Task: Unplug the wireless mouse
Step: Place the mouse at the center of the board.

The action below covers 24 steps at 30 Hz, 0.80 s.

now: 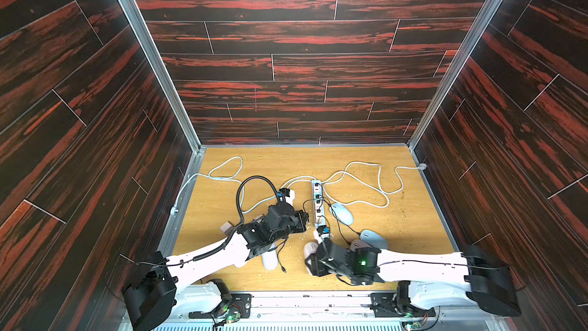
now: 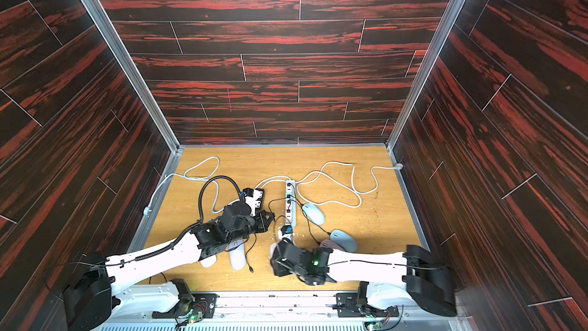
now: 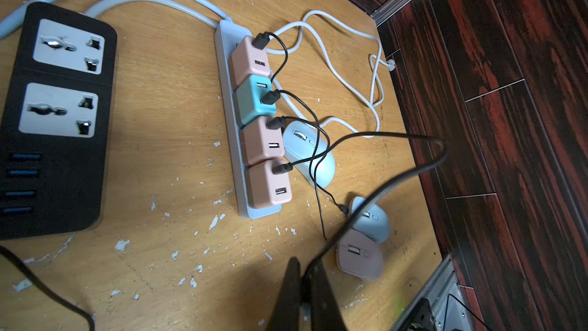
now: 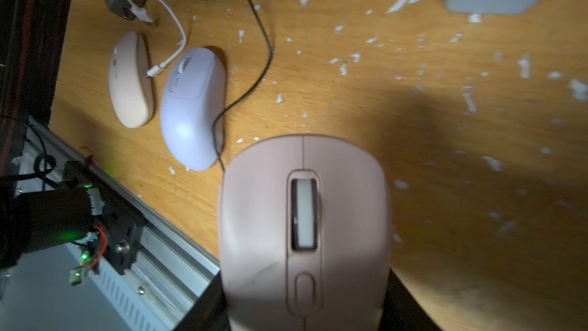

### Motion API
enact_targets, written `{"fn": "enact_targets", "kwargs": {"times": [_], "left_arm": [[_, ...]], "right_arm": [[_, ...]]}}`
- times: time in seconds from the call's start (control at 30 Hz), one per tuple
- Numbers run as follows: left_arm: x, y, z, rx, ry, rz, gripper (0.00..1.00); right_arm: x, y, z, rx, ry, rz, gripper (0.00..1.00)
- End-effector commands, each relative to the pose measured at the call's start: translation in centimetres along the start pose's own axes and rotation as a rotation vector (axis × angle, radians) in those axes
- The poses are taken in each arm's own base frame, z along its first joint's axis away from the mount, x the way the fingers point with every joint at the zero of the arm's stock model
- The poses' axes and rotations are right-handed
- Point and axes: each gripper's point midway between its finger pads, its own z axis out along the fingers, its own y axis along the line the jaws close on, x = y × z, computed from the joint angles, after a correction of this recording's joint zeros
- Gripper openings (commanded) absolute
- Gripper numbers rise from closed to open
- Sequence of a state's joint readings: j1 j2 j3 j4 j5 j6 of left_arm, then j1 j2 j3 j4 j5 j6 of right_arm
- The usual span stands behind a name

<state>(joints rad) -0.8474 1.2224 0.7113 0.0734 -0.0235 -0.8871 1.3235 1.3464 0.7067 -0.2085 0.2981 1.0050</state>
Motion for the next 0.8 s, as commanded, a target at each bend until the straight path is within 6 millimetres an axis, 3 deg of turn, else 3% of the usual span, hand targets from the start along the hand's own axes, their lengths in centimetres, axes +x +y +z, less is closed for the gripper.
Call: {"fn": "enact_targets", "kwargs": {"times": [0.0, 0.17, 0.4, 0.6, 0.77], "left_arm": [[-1.6, -1.6, -1.5, 0.061, -0.021, -0.017, 0.00], [-2.0, -0.4, -2.4, 0.072, -0.029, -0.064, 0.00], [-2.0, 1.0, -3.1, 0.079, -0.030, -0.099, 0.00], [-1.9, 1.6, -3.3, 0.076, -0.031, -0.113, 0.00], [-1.7, 1.9, -3.3, 0.070, -0.025, -0.120, 0.00]], "right_arm": [[0.0, 0.4, 1.2, 0.043, 0.008, 0.100, 0.00], [-0.4, 1.5, 2.8, 0.019, 0.009, 0.126, 0.00], [-1.0, 1.2, 4.2, 0.010, 0.036, 0.143, 0.06], [-1.5, 1.4, 5.3, 0.012, 0.058, 0.128, 0.21], [-0.9, 0.7, 5.9, 0.034, 0.084, 0.141, 0.44]]}}
